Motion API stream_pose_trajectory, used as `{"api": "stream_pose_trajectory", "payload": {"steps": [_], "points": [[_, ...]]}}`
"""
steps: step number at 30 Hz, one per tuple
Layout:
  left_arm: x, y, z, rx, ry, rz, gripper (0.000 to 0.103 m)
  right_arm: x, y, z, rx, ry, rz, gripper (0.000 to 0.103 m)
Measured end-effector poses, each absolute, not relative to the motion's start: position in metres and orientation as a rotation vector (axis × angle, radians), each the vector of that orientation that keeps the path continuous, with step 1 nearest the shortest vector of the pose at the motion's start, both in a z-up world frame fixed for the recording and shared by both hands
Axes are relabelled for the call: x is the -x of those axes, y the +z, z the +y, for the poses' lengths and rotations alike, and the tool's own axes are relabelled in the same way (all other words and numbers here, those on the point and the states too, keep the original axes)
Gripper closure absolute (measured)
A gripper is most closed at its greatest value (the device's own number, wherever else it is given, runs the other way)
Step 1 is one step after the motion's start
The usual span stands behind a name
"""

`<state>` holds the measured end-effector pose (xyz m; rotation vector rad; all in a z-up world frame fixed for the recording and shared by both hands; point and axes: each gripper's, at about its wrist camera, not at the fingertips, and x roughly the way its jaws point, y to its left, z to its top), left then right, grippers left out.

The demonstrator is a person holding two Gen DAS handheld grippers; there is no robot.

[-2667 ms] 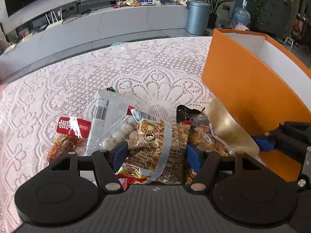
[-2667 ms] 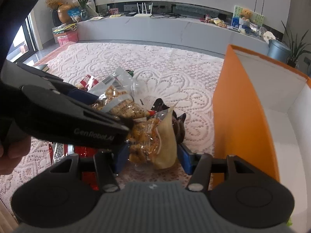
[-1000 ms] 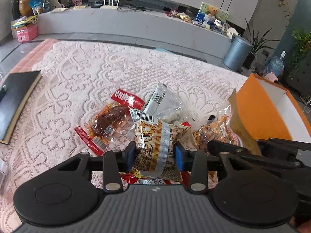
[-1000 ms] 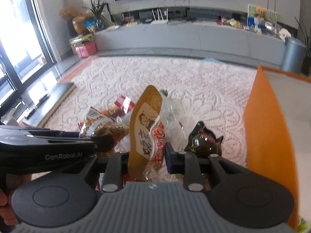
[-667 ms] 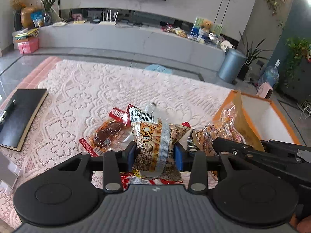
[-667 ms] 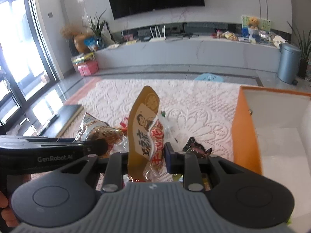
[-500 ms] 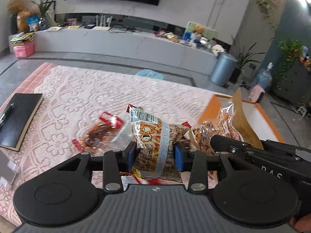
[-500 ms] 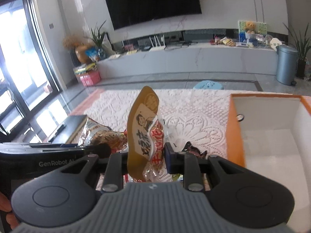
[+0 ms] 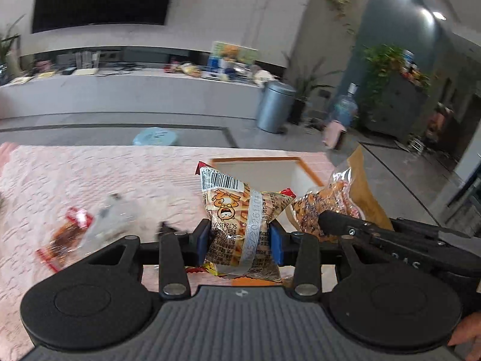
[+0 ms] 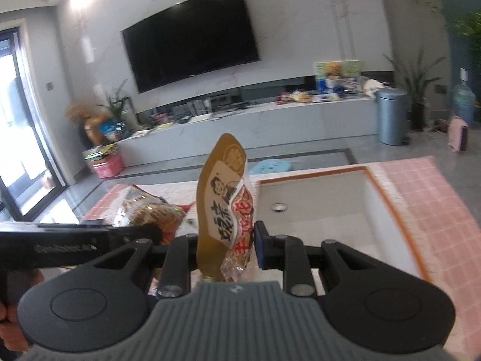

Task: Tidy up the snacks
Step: 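Carry both bags over the orange box and open both tools to release them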

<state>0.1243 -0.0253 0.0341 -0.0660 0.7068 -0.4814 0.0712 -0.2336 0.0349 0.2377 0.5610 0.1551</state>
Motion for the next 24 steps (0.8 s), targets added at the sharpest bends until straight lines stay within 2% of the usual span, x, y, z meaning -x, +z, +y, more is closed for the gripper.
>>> {"api": "stream_pose_trajectory", "payload": {"steps": [13, 24], "points": [[-0.171, 0.0, -0.132, 0.036, -0.654, 0.877, 0.058, -0.091, 0.009, -0.367, -0.311, 0.071, 0.762, 0.081], [-0.213, -0.067, -0.162, 0.009, -0.628, 1.103, 0.058, -0.131, -0.035, -0.366, -0.267, 0.167, 0.98, 0.081]]}}
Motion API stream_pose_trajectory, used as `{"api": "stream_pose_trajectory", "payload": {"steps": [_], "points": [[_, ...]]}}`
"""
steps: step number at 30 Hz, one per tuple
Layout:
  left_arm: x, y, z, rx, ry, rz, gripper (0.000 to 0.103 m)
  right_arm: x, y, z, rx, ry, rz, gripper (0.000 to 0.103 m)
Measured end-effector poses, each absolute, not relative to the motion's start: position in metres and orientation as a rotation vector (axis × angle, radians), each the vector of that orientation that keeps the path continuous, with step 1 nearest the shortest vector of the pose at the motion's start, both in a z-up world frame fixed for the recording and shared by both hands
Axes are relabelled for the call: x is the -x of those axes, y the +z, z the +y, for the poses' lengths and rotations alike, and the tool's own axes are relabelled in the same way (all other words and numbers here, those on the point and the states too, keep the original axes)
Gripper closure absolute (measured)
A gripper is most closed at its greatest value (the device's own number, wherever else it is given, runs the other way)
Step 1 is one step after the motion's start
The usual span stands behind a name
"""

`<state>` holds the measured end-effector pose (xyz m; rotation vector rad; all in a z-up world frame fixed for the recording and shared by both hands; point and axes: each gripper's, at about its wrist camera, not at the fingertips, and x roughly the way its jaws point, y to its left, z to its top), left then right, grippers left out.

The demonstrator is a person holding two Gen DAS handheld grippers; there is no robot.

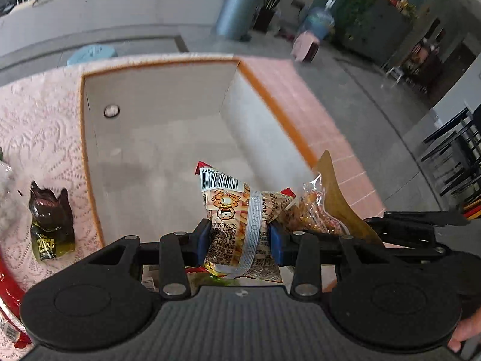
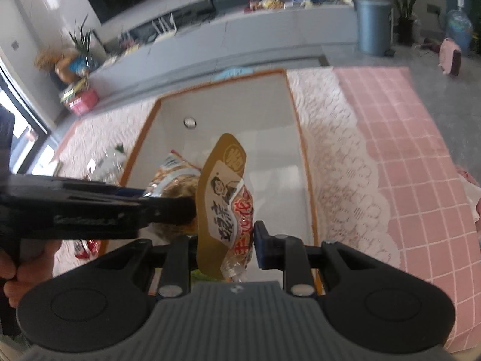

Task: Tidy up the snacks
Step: 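Carry both bags over the orange box and open both tools to release them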

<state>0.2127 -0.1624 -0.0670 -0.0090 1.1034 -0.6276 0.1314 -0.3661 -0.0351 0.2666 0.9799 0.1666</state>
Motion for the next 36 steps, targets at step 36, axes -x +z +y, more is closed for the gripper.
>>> {"api": "stream_pose_trajectory", "payload": {"steps": [36], "points": [[-0.202, -0.066, -0.169, -0.106, -0.63, 1.097, 0.032, -0.158, -0.061, -0.338, -0.057, 0.074, 1.213, 0.077]]}}
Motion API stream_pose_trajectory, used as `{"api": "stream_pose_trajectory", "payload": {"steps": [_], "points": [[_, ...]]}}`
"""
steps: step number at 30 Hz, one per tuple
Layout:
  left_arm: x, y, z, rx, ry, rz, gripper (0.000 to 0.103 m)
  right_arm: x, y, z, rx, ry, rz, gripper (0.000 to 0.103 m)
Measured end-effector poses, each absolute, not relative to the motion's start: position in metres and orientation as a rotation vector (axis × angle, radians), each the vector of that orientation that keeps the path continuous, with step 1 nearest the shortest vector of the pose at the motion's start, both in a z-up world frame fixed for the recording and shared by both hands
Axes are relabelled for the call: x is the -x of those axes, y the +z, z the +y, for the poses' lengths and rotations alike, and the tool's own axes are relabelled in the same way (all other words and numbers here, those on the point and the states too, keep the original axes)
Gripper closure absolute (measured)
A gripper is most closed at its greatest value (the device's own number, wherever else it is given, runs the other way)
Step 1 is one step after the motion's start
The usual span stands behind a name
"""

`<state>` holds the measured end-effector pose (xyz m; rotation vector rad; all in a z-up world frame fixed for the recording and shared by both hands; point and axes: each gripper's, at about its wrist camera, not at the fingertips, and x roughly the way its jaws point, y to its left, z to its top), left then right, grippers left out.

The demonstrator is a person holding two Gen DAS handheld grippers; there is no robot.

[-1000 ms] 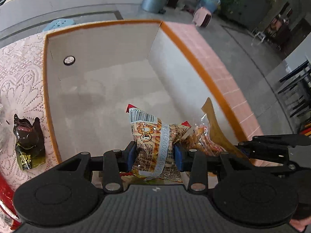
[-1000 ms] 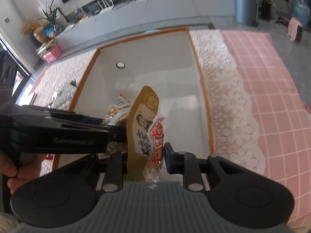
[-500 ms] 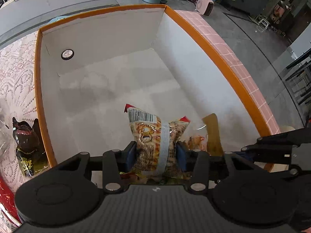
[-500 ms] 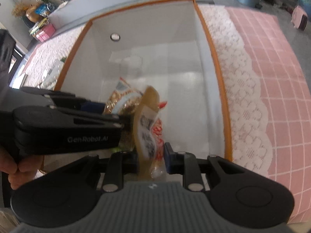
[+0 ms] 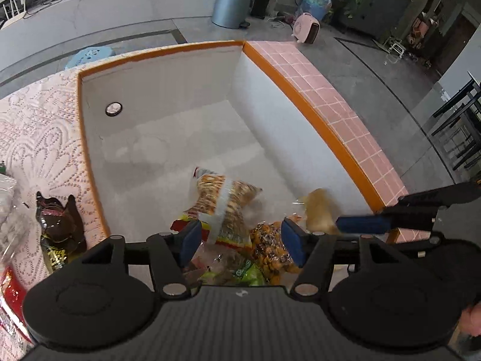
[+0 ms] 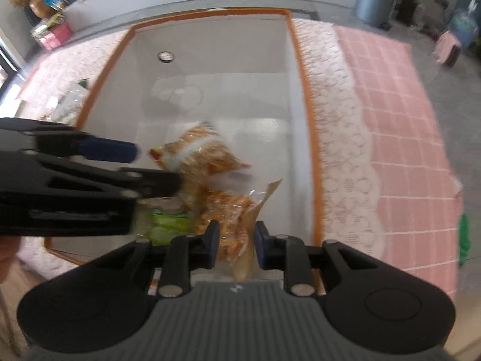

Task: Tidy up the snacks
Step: 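Carry both bags over the orange box and open both tools to release them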

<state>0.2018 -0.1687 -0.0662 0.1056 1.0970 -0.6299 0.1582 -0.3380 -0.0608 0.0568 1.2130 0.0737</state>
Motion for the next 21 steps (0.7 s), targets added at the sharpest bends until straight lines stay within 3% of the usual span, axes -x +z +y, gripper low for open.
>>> {"api": "stream_pose_trajectory", "payload": {"steps": [5, 7, 10, 14, 21], "points": [[-0.192, -0.053, -0.16, -0.108, -0.629, 1.071, 0.032, -0.151, -0.051, -0.339, -0.025, 0.05, 1.197, 0.075], [-0.187, -0.047, -0.157, -0.108, -0.63, 1.062, 0.032, -0.149, -0.047, -0.338, -0.006, 0.036, 1.187, 0.066], [-0.178, -0.038, -0.153, -0.11, -0.633, 1.041, 0.032, -0.145, -0.04, -0.334, -0.002, 0.027, 1.178, 0.064], [-0.167, -0.024, -0.144, -0.11, -0.622, 1.0, 0.032, -0.14, -0.028, -0.326, 0.006, 0.013, 1.149, 0.051], [-0.145, 0.003, -0.116, -0.094, -0.559, 0.882, 0.032, -0.119, 0.001, -0.304, -0.014, 0.014, 1.023, 0.043]]}}
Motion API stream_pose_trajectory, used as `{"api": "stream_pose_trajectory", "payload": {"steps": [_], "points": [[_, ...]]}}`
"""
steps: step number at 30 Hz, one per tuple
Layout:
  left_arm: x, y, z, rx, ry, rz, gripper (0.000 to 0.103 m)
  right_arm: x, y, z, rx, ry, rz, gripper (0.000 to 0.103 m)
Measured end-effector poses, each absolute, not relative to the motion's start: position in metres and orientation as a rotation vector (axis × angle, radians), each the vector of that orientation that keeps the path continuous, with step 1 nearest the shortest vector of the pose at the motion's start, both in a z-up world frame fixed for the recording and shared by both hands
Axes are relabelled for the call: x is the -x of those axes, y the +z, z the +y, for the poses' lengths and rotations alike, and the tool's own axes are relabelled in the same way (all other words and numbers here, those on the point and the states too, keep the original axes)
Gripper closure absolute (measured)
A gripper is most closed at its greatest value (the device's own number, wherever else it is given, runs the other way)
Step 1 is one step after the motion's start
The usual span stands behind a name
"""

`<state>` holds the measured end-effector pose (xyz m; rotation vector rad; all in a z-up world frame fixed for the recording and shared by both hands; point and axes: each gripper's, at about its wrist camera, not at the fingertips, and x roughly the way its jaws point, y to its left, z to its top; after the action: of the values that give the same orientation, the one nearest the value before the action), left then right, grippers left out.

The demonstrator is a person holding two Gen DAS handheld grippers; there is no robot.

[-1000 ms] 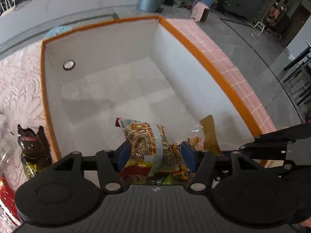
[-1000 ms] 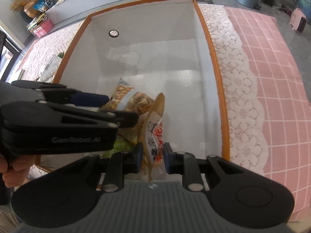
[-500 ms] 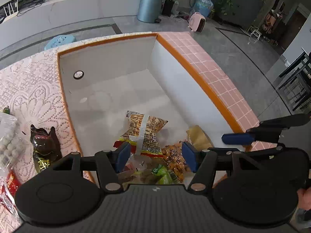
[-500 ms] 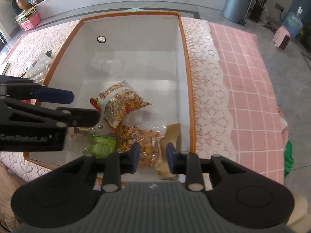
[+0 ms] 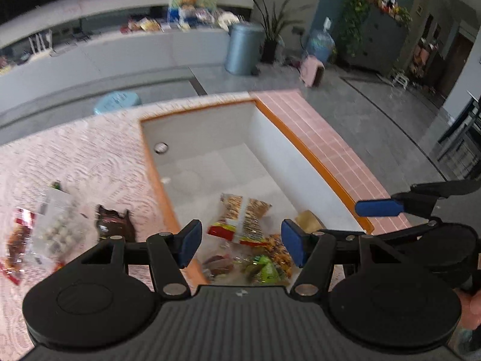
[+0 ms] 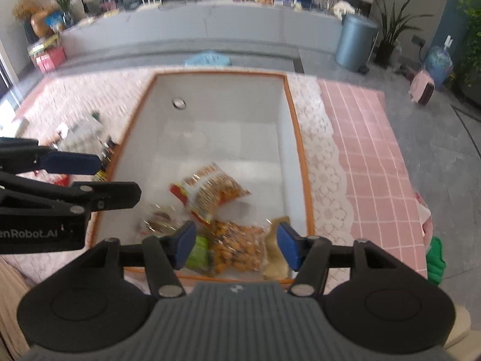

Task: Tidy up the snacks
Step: 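Carry both bags over the orange box and open both tools to release them, then move both tools back toward the remaining snacks on the table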

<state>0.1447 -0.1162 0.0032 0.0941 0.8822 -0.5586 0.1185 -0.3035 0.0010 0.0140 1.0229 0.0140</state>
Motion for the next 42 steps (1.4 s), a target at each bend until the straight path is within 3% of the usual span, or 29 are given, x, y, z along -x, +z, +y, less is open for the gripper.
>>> {"api": "stream_pose_trajectory", "payload": {"steps": [10, 22, 32, 42], "points": [[-0.116, 0.023, -0.062, -0.038, -0.456, 0.765, 0.032, -0.092, 0.021, -0.254, -0.064, 0.023, 0.876, 0.043], [-0.114, 0.01, 0.043, 0.127, -0.249, 0.801, 0.032, -0.071, 0.006, -0.174, -0.156, 0.115, 0.629, 0.043], [-0.128, -0.038, 0.099, 0.276, -0.158, 0.941, 0.032, -0.083, -0.03, -0.114, -0.084, 0.219, 0.651, 0.047], [-0.158, -0.086, 0.101, 0.36, -0.057, 1.06, 0.015, -0.118, -0.069, -0.102, -0.034, 0.221, 0.739, 0.049]]}}
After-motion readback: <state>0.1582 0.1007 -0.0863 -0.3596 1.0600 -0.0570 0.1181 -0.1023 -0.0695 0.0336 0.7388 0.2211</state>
